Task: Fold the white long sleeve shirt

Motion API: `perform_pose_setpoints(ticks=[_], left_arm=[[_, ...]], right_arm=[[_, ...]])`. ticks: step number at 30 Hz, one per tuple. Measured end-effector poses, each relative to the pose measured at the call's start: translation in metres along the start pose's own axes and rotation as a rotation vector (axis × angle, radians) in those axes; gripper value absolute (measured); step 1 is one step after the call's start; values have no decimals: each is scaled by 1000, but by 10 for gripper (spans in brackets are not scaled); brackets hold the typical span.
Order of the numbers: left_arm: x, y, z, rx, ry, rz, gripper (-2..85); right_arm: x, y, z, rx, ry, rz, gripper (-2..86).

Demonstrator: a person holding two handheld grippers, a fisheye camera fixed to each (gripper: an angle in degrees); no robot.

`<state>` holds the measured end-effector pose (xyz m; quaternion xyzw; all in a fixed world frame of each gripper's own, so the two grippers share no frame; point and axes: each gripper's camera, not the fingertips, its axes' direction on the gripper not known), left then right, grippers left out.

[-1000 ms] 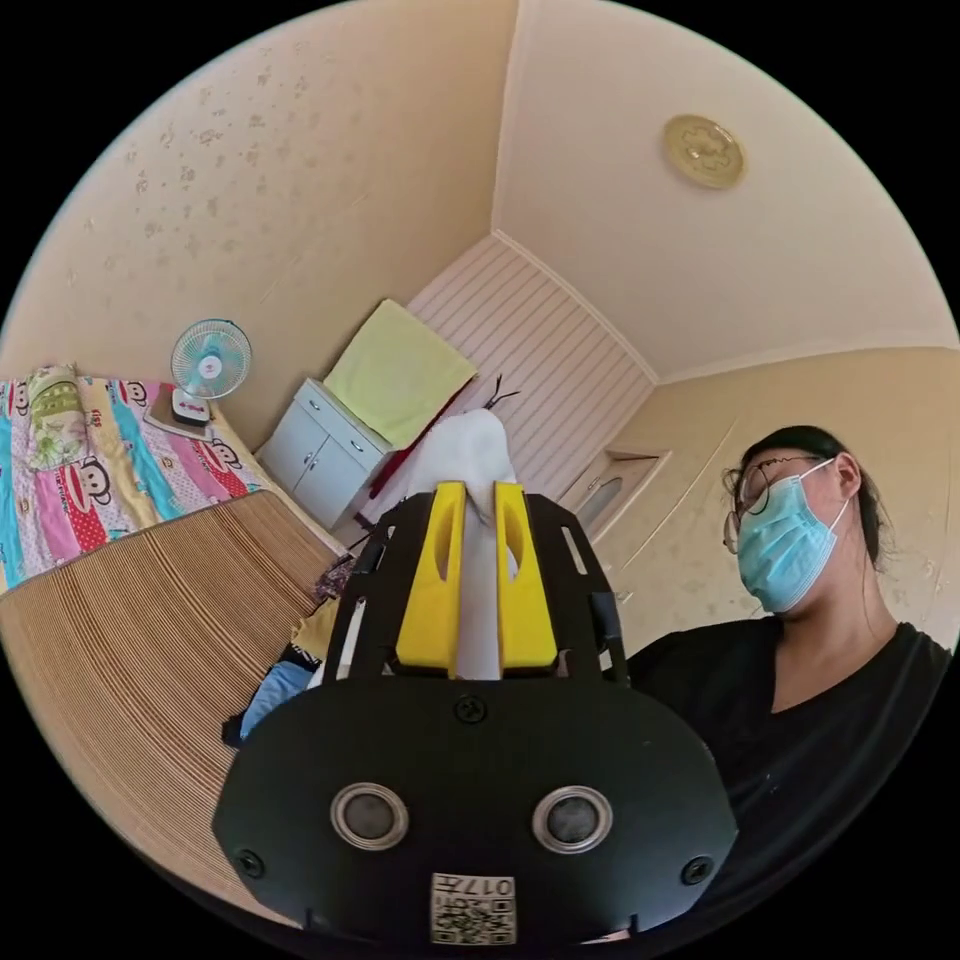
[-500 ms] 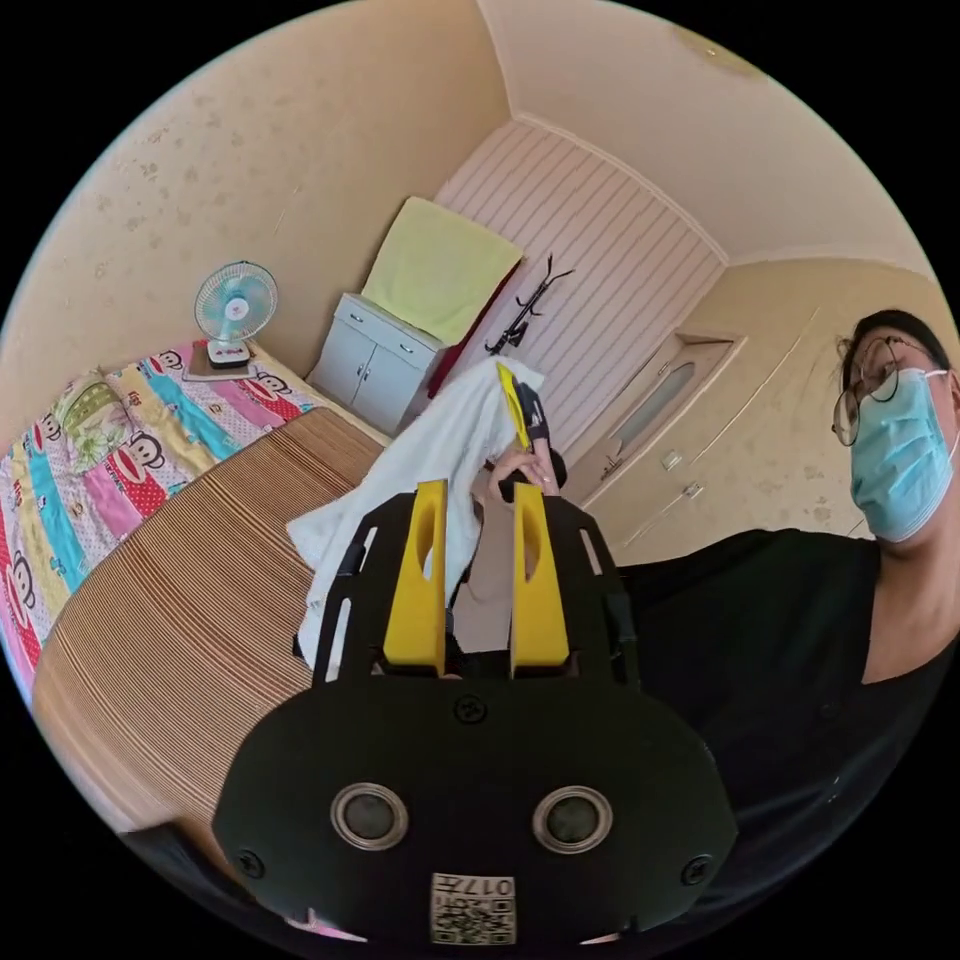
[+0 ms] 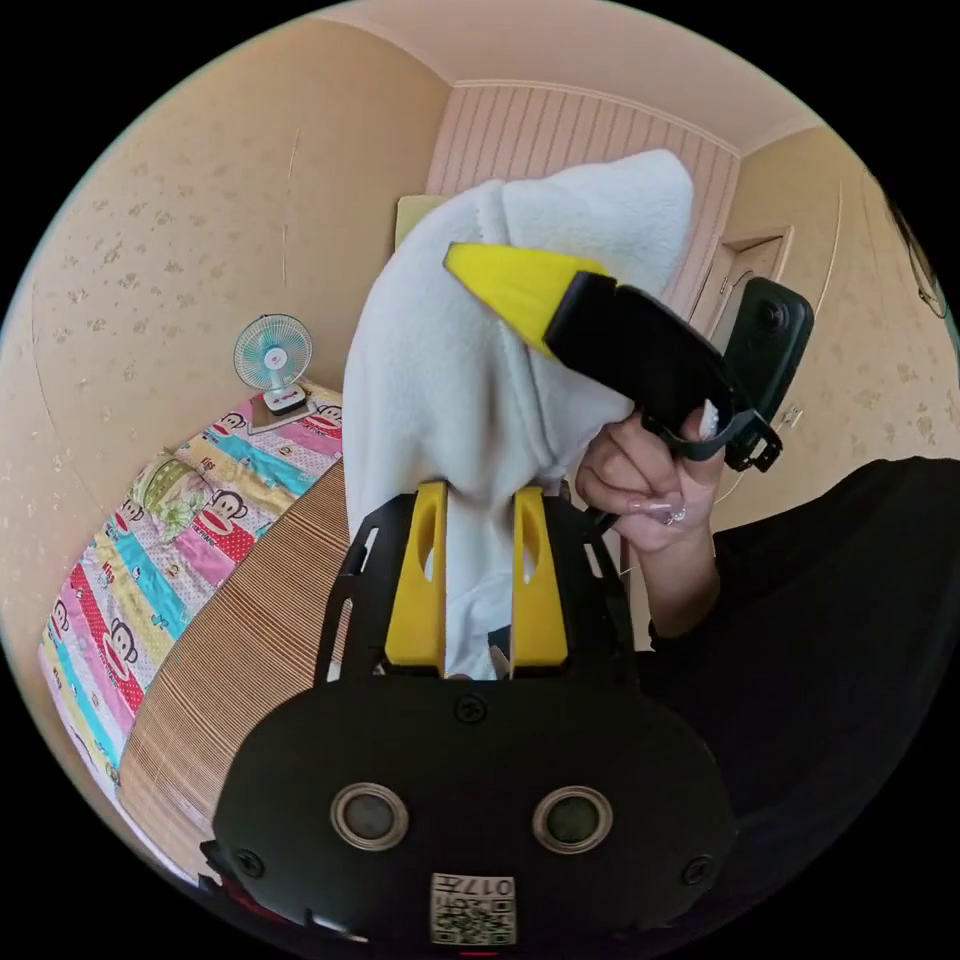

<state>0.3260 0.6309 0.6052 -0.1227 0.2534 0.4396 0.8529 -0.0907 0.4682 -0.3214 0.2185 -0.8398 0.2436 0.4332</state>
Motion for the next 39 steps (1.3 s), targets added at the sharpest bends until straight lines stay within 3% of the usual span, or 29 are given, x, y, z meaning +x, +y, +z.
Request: perform_pose_setpoints(ticks=[5, 8, 10, 12, 18, 20, 24, 28, 32, 36, 39], left_arm=[[-48, 36, -42, 185, 310, -75, 43], [-72, 49, -82, 329, 462, -64, 35], [-88, 55, -106, 415, 596, -23, 33], [-97, 58, -125, 467, 714, 46, 32], [-78, 63, -141, 408, 862, 270, 32], [-79, 68, -136, 438, 984, 272, 32], [-100, 80, -131, 535, 1209, 216, 35], [-105, 85, -123, 543, 1372, 191, 40], [-90, 75, -119, 486, 1426, 208, 40], [-77, 66, -114, 460, 1467, 215, 41], [-68, 56, -109, 444, 1483, 214, 41]], right_arm=[[2, 31, -32, 139, -129, -17, 33], [5, 67, -82, 397, -233, -158, 21], [19, 95, -119, 574, -228, -120, 14], [26, 110, -135, 611, -192, -75, 16], [15, 135, -108, 391, 21, -106, 100], [21, 149, -87, 297, -60, -110, 131], [48, 199, -43, 175, -549, -49, 164], [73, 257, 2, 323, -827, 229, 179], [76, 269, 37, 256, -801, 325, 201], [47, 254, 59, 108, -911, 89, 210], [27, 253, 72, 43, -881, -19, 164]])
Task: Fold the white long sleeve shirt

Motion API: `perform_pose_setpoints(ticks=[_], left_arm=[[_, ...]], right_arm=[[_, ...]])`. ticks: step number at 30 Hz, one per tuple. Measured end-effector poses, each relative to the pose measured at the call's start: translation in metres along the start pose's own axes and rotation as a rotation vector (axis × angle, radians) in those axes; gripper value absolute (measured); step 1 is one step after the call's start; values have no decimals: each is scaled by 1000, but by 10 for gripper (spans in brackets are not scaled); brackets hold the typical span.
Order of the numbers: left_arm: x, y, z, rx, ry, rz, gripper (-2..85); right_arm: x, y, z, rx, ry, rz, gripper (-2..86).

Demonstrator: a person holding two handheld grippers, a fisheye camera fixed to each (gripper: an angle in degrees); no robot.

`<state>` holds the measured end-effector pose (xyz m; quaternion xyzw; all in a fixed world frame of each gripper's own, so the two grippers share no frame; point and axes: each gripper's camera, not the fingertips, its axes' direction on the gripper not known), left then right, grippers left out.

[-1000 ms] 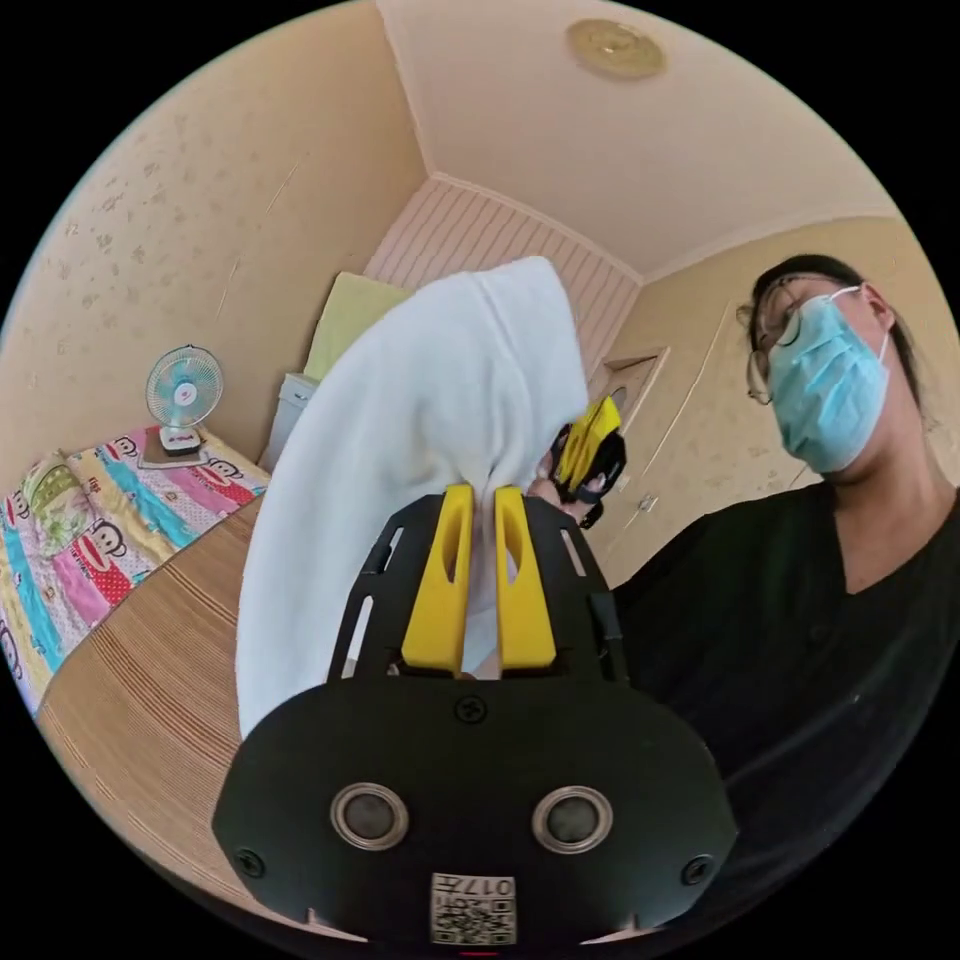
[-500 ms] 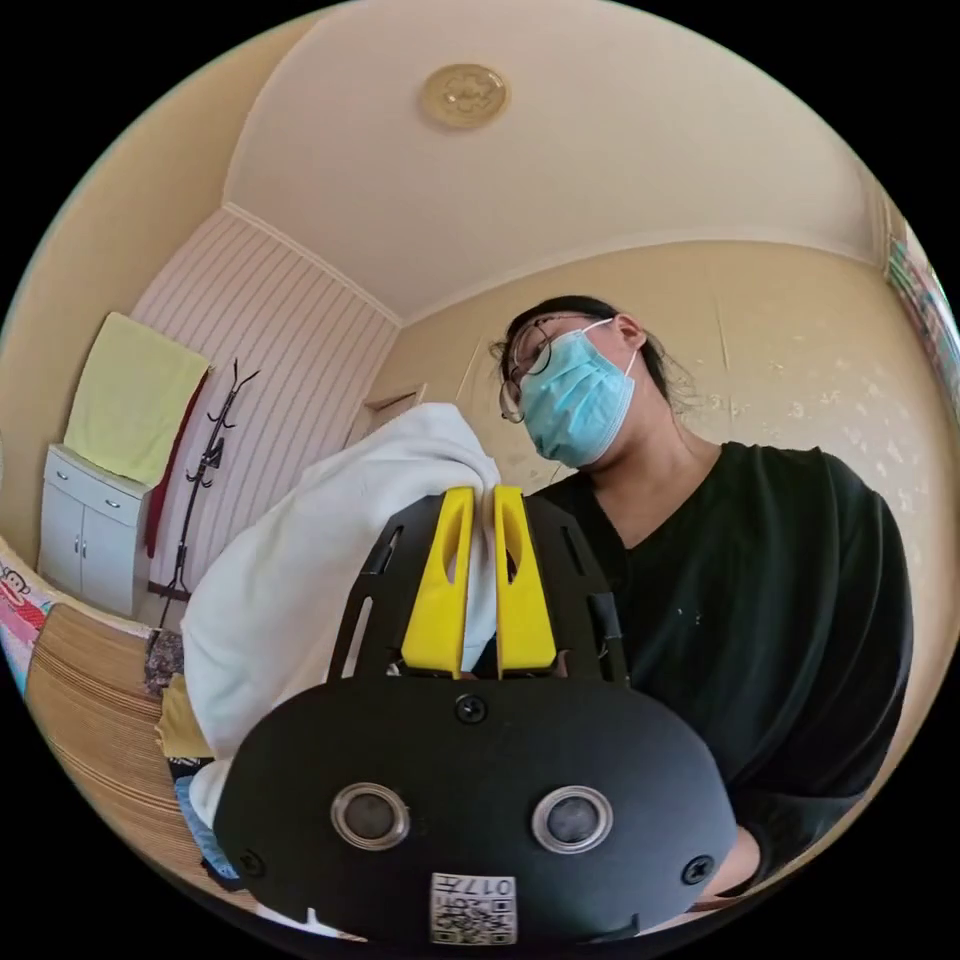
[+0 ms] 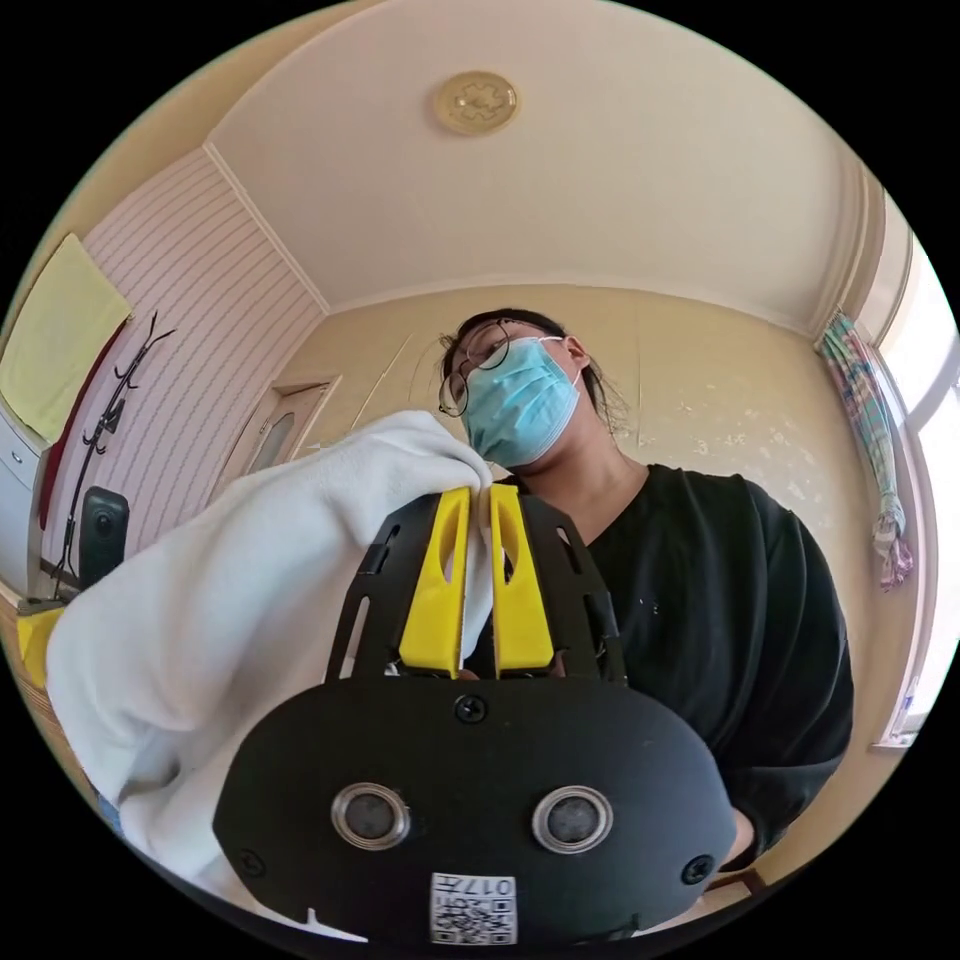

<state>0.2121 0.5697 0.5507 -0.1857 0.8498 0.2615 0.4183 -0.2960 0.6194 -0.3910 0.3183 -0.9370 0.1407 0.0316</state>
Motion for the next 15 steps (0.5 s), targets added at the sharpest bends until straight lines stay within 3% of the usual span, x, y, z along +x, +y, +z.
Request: perform_pose_setpoints(ticks=[3, 5, 10, 15], left_arm=[[2, -10, -1, 18, -47, 18, 42], [7, -20, -4, 22, -154, 12, 43], [4, -29, -29, 126, -564, -199, 46], [-14, -37, -7, 58, -1026, -387, 44]], right_arm=[[-1, 5, -3, 20, -48, -29, 91], [-9, 10, -15, 87, 96, -22, 80], [-63, 0, -68, 367, 706, 45, 66], [-112, -35, -47, 333, 1116, 7, 60]])
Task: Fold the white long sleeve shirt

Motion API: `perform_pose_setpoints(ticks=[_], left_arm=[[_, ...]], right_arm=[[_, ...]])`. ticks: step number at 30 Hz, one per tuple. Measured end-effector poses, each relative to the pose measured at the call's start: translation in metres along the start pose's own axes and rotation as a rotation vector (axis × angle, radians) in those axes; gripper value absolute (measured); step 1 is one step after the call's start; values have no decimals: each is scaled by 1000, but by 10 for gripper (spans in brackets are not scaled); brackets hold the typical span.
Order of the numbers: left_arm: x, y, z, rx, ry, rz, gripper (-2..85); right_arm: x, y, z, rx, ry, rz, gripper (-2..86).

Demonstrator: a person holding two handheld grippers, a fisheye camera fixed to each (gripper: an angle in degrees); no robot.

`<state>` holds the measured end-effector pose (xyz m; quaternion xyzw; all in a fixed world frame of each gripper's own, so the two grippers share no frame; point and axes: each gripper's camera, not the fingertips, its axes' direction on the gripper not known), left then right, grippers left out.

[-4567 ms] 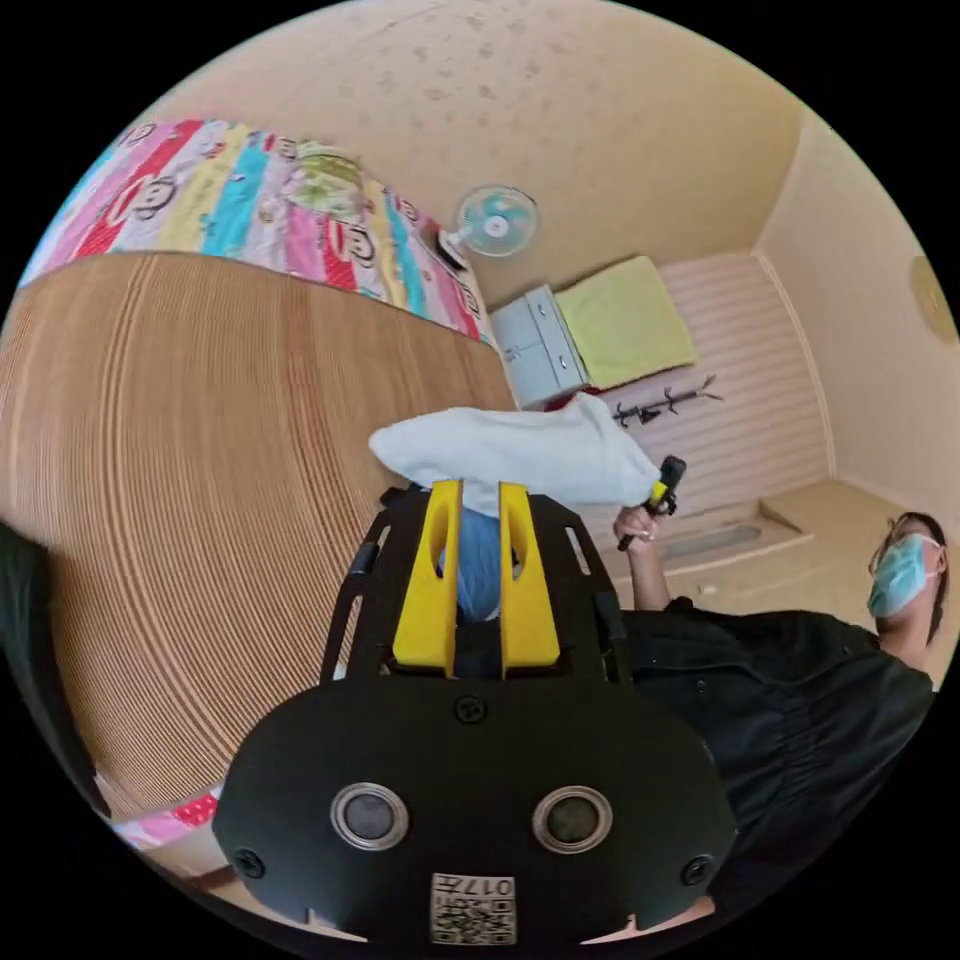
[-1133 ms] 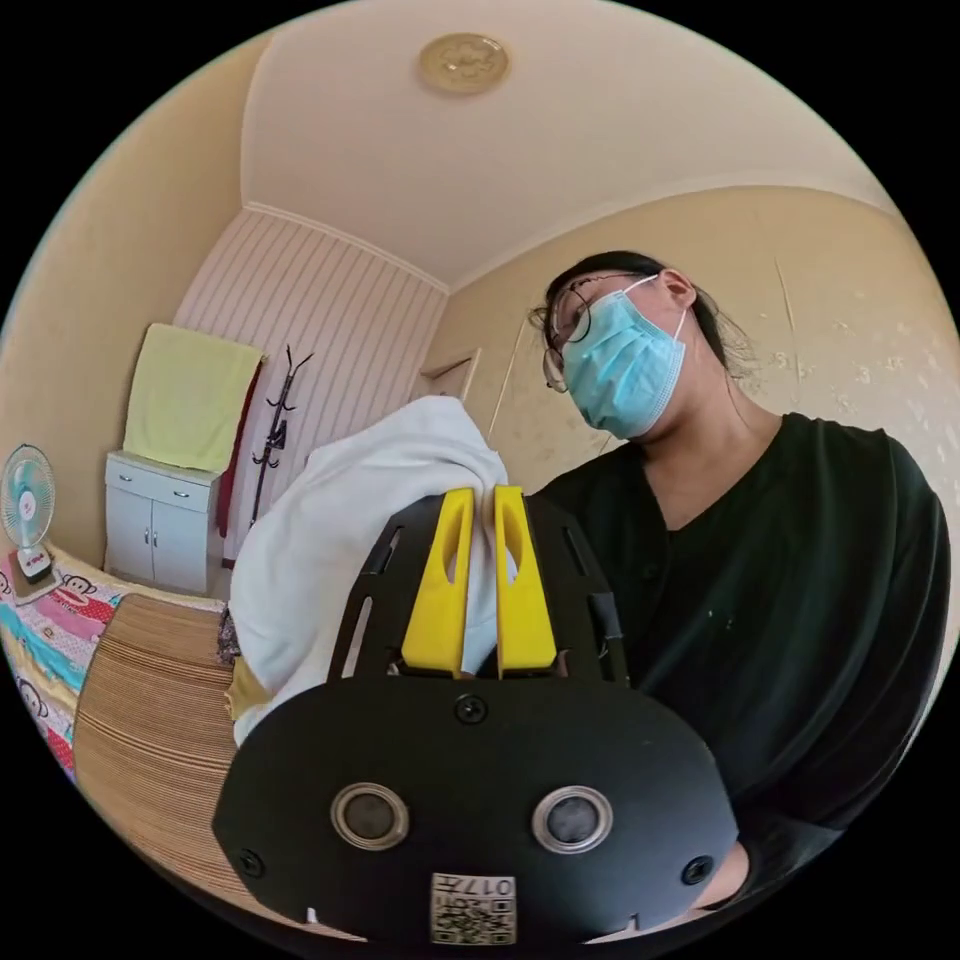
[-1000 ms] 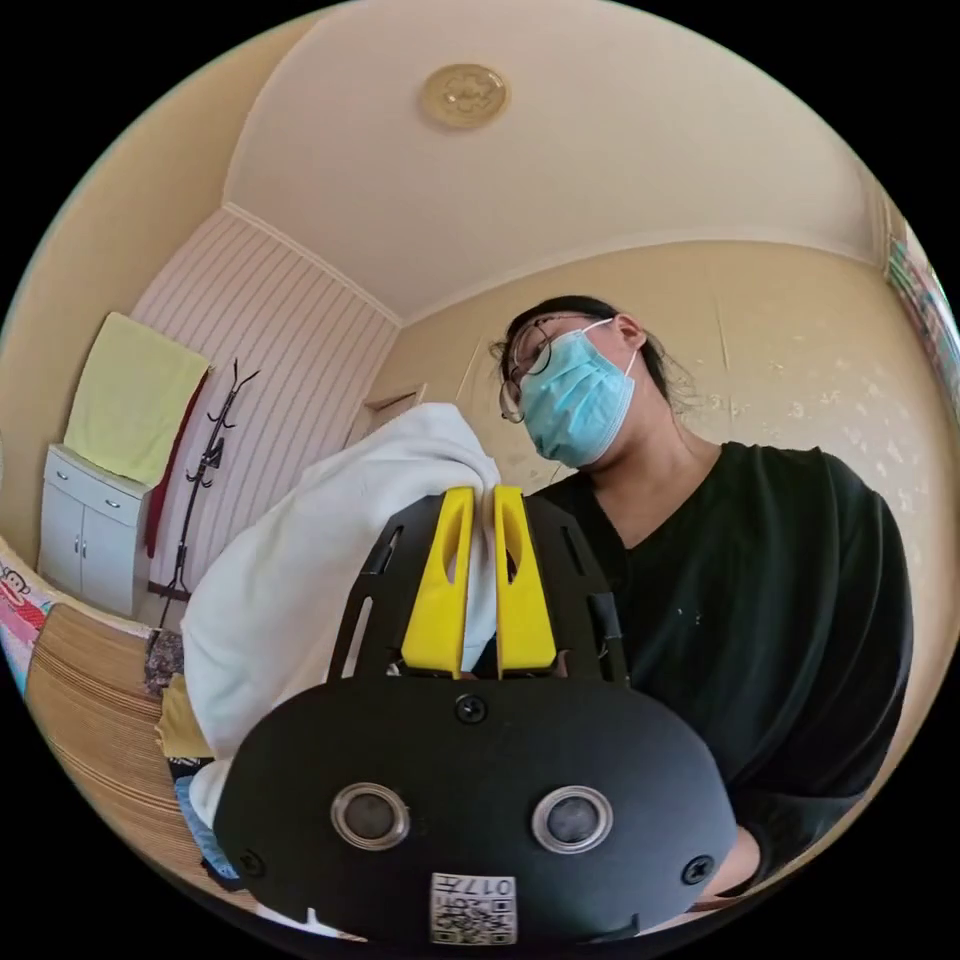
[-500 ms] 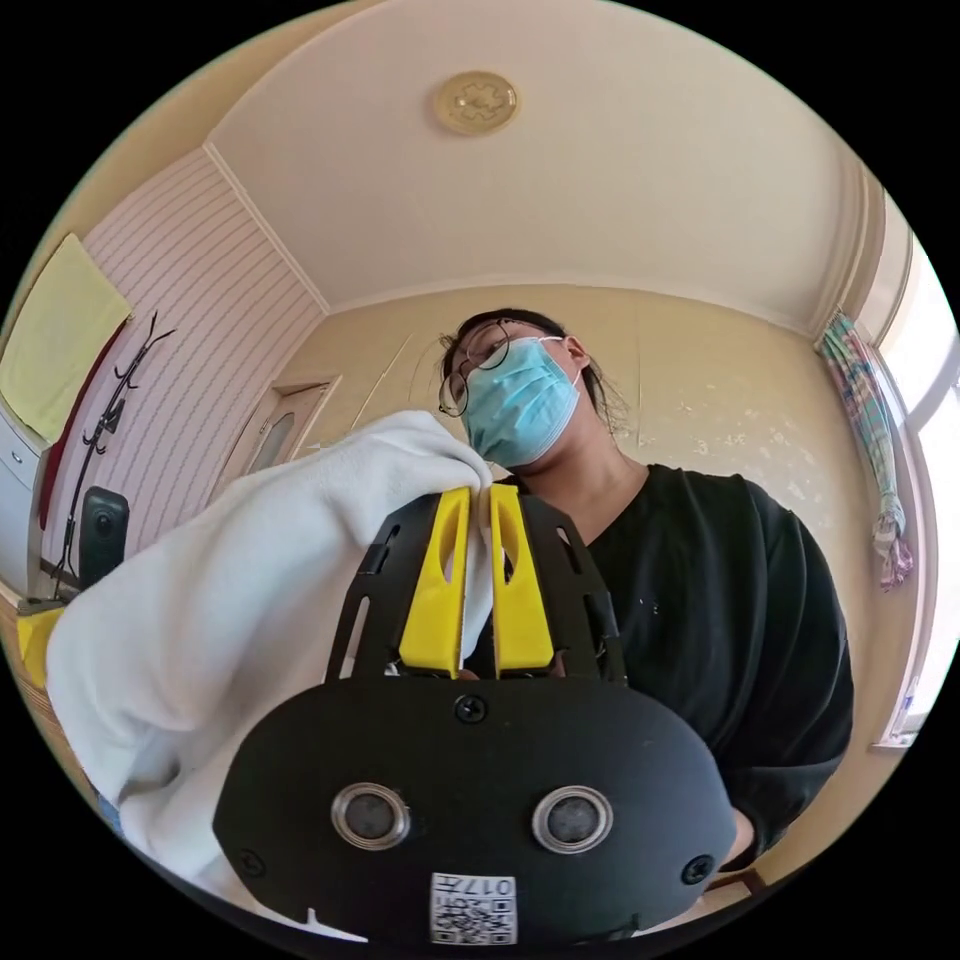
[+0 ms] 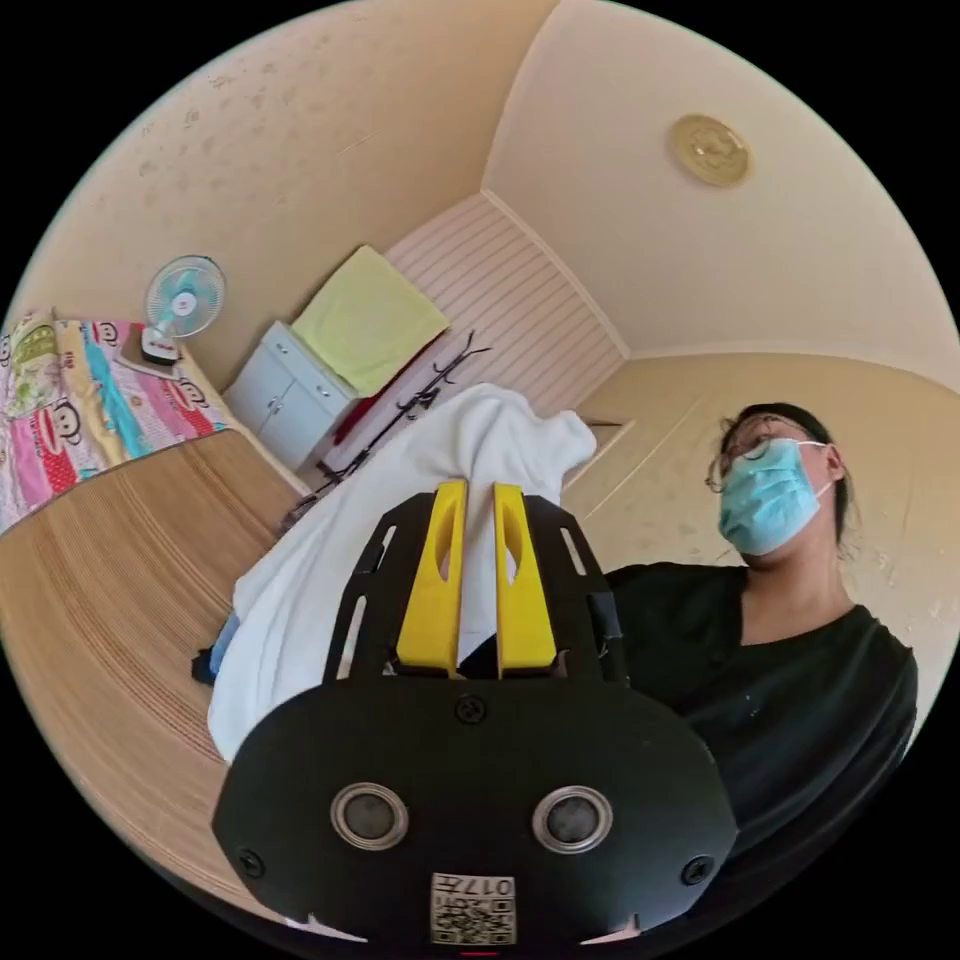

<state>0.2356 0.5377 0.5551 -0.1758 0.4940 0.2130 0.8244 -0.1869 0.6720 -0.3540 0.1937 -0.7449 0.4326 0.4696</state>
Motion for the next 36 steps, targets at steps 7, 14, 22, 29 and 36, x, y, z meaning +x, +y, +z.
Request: perform_pose_setpoints(ticks=[7, 14, 22, 29, 36], left_arm=[[38, -9, 90, -218, -197, -24, 90], [99, -14, 171, -328, -314, 65, 117], [196, -28, 201, -226, -435, 281, 161], [278, -30, 228, -204, -539, 451, 32], [282, -55, 100, 169, -479, 154, 17]], right_arm=[[-64, -2, 2, 83, 391, -58, 60], [-115, -9, 8, 118, 458, -188, 61], [-165, -24, -1, 132, 434, -199, 62], [-199, 9, 45, 63, 458, -179, 65], [-169, 16, 77, -123, 339, -161, 77]])
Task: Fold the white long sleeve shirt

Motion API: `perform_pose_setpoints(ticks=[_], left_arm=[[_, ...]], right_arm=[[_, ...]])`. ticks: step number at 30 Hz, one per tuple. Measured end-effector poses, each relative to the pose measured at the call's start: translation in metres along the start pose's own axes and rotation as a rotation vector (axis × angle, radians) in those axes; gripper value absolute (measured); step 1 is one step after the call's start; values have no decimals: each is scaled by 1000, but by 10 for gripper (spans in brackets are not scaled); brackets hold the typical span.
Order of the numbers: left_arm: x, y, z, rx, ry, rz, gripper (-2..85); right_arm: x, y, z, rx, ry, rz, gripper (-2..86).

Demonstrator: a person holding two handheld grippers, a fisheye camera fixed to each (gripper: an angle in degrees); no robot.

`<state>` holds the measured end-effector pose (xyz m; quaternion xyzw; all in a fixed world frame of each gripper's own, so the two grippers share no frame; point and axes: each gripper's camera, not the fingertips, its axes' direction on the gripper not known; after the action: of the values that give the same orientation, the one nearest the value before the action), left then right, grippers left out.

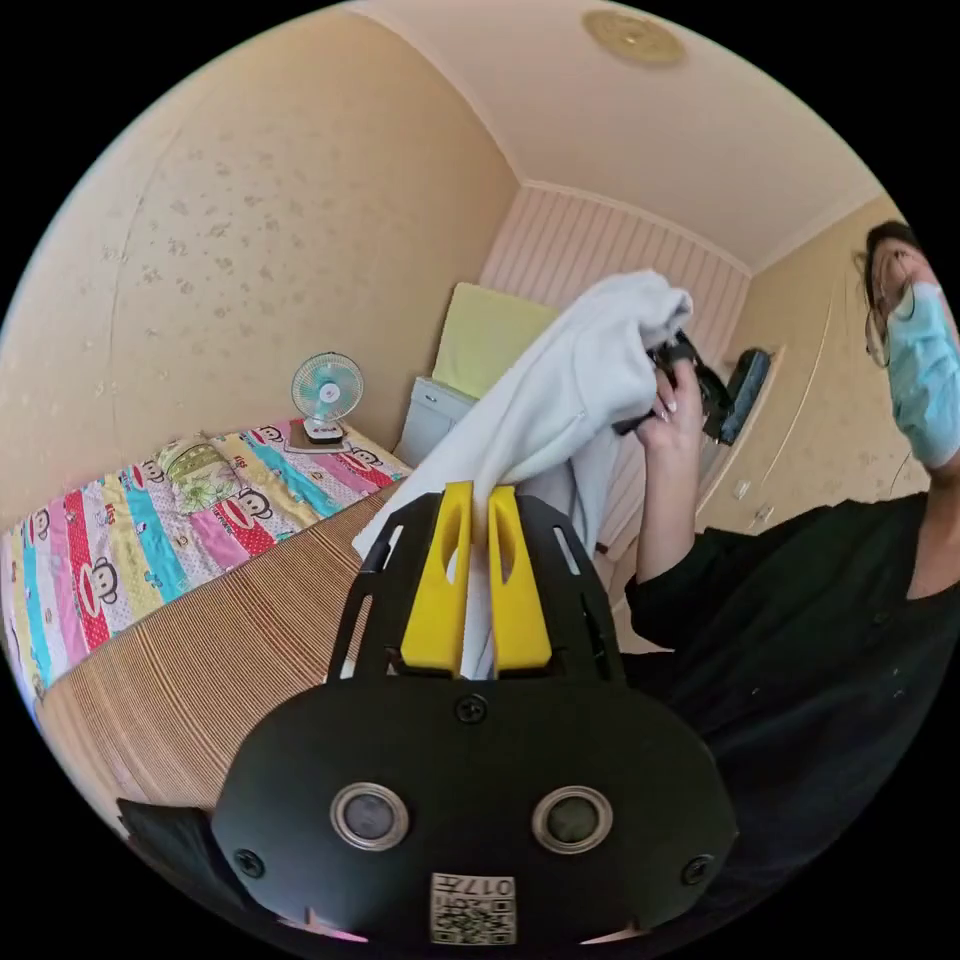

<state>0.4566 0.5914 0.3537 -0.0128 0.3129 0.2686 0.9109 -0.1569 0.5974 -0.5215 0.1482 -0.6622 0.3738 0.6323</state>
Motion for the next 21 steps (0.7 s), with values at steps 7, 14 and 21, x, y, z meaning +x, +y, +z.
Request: perform_pose_setpoints(ticks=[7, 14, 21], left_arm=[[18, -45, -113, 132, -202, -28, 12], [76, -52, -198, 104, 82, 157, 7], [118, -127, -292, 268, 287, 258, 9]], right_arm=[[-29, 35, 49, -263, -379, -517, 63], [44, 116, 86, -414, -949, -145, 45], [38, 58, 70, -76, -1149, -112, 36]])
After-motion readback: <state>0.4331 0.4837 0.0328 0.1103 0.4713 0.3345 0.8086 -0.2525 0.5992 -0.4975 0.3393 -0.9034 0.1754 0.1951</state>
